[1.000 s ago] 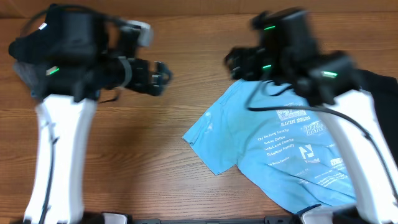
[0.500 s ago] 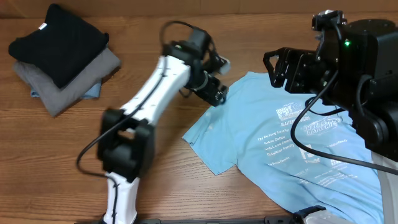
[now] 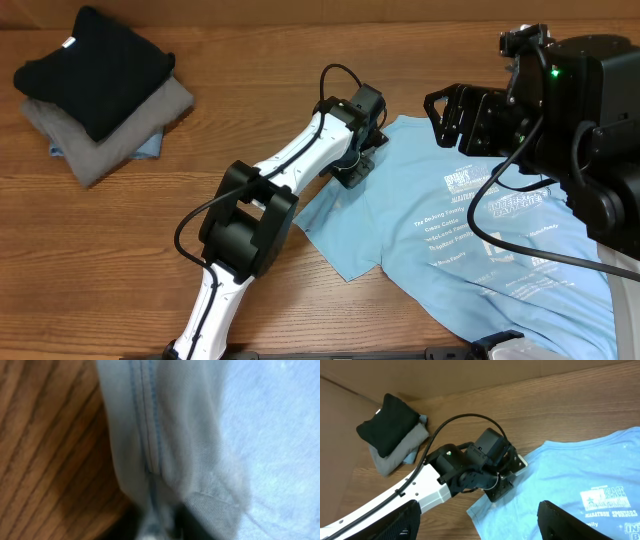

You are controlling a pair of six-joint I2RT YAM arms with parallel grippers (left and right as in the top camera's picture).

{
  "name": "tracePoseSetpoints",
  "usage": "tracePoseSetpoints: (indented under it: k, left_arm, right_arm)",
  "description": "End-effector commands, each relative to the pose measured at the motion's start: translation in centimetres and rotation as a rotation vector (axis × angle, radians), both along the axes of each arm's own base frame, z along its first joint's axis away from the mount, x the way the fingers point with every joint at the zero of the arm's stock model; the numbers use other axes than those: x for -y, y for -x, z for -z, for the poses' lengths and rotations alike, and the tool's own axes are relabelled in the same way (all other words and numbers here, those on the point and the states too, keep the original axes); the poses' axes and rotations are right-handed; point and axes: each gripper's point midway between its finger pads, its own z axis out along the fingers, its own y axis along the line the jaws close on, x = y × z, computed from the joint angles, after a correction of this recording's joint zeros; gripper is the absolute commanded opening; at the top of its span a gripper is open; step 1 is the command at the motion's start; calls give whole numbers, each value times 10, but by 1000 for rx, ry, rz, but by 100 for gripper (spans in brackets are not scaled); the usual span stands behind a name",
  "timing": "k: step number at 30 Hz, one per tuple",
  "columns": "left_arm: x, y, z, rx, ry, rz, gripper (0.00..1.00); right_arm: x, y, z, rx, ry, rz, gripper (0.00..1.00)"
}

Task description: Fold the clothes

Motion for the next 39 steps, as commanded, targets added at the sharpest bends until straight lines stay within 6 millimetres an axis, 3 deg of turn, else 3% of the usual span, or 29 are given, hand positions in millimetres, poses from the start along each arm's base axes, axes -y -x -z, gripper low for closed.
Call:
tracePoseSetpoints:
  k: [1,6,12,16,22,26,28,34,36,39]
  left_arm:
    - [-8,-1,13,-13,-41,0,4]
    - [-37,-15,-7,27,-162,-103,4]
    - [-110,-49,-58,94,-316,-353,4]
    - [-167,-59,-78,56,-340,-488,4]
    - [-263,-50,-86,-58,-390,-700,4]
    - [-304,-37,-92,-118,-398,-811,4]
    - [-314,-36,-98,-115,-381,-841,8]
    - [-313,-43,-146,18,-290,-857,40]
    - [-302,-46,-164,62,-216,-833,52]
    - [-260,-54,-187,88,3,-714,67]
  right_arm:
    - [3,2,-8,24,-4,13,79]
    - [5,1,-8,26,3,22,78]
    - [7,0,-8,29,12,33,78]
    - [9,-1,-7,31,19,42,78]
    - [10,-2,-8,37,22,48,79]
    - [11,-3,-9,40,25,53,80]
    - [14,-4,-8,43,37,69,82]
    - [14,-16,9,-6,64,81,84]
    - [11,-25,25,-54,71,88,84]
    - [7,-39,54,-147,93,94,84]
